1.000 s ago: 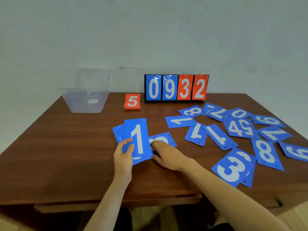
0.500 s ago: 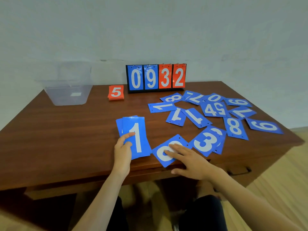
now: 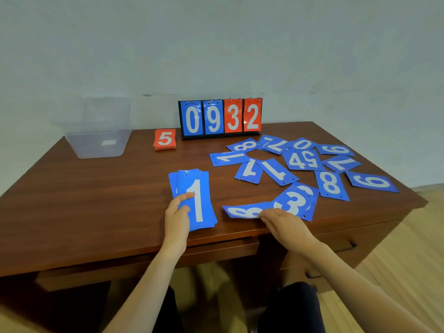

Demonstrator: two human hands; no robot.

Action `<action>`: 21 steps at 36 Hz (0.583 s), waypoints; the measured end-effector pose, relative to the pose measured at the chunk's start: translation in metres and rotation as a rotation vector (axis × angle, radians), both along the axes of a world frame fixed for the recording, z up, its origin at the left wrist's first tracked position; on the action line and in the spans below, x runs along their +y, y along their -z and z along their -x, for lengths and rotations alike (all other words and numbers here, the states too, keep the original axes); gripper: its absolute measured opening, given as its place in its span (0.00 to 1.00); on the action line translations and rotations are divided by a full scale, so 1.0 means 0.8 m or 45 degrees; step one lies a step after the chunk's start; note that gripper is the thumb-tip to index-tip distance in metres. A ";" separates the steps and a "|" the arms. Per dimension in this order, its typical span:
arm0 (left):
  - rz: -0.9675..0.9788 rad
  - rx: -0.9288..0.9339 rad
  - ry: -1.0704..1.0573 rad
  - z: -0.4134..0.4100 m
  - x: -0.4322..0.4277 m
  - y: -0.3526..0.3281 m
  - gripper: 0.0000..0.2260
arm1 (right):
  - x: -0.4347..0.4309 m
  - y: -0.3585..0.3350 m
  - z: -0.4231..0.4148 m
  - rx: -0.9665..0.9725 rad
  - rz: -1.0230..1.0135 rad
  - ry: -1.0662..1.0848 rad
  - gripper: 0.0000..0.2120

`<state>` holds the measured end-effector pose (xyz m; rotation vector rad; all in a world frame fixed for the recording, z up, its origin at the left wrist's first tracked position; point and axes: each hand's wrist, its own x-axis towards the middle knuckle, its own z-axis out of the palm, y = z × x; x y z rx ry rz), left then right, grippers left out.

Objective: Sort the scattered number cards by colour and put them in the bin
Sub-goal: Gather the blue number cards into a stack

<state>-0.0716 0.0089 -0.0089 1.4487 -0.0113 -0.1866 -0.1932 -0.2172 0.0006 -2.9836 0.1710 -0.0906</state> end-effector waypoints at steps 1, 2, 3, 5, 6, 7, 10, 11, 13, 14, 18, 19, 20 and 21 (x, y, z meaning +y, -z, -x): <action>-0.006 -0.004 -0.004 -0.001 0.001 -0.001 0.19 | 0.000 -0.006 -0.002 -0.052 -0.029 0.038 0.15; -0.018 -0.009 -0.005 -0.002 0.002 -0.002 0.19 | -0.002 -0.014 -0.006 -0.111 -0.064 0.076 0.15; -0.036 -0.017 -0.002 -0.004 0.003 -0.003 0.19 | -0.004 -0.023 -0.011 -0.169 -0.097 0.110 0.15; -0.071 -0.030 0.022 -0.011 0.005 -0.005 0.19 | -0.011 -0.046 -0.022 -0.228 -0.121 0.117 0.17; -0.093 -0.038 0.045 -0.015 0.005 -0.008 0.19 | -0.016 -0.058 -0.029 -0.231 -0.113 0.063 0.17; -0.123 -0.041 0.070 -0.019 0.005 -0.010 0.19 | -0.020 -0.070 -0.035 -0.234 -0.101 -0.024 0.17; -0.241 -0.053 0.167 -0.028 0.001 -0.026 0.19 | -0.026 -0.103 -0.055 -0.197 -0.026 -0.259 0.17; -0.272 -0.062 0.215 -0.030 0.000 -0.031 0.19 | -0.023 -0.112 -0.063 -0.164 0.035 -0.316 0.17; -0.285 -0.075 0.339 -0.034 -0.004 -0.034 0.19 | -0.011 -0.126 -0.081 -0.113 0.150 -0.422 0.17; -0.274 -0.068 0.396 -0.035 -0.007 -0.034 0.19 | -0.002 -0.131 -0.090 -0.095 0.186 -0.473 0.17; -0.219 -0.006 0.487 -0.028 -0.019 -0.043 0.18 | 0.025 -0.132 -0.123 -0.019 0.286 -0.602 0.15; -0.192 0.001 0.502 -0.026 -0.022 -0.044 0.18 | 0.029 -0.130 -0.130 -0.010 0.282 -0.611 0.14; -0.168 0.009 0.513 -0.025 -0.023 -0.044 0.17 | 0.033 -0.128 -0.137 -0.006 0.255 -0.607 0.14; -0.145 0.011 0.510 -0.024 -0.024 -0.043 0.17 | 0.036 -0.126 -0.142 -0.002 0.200 -0.590 0.14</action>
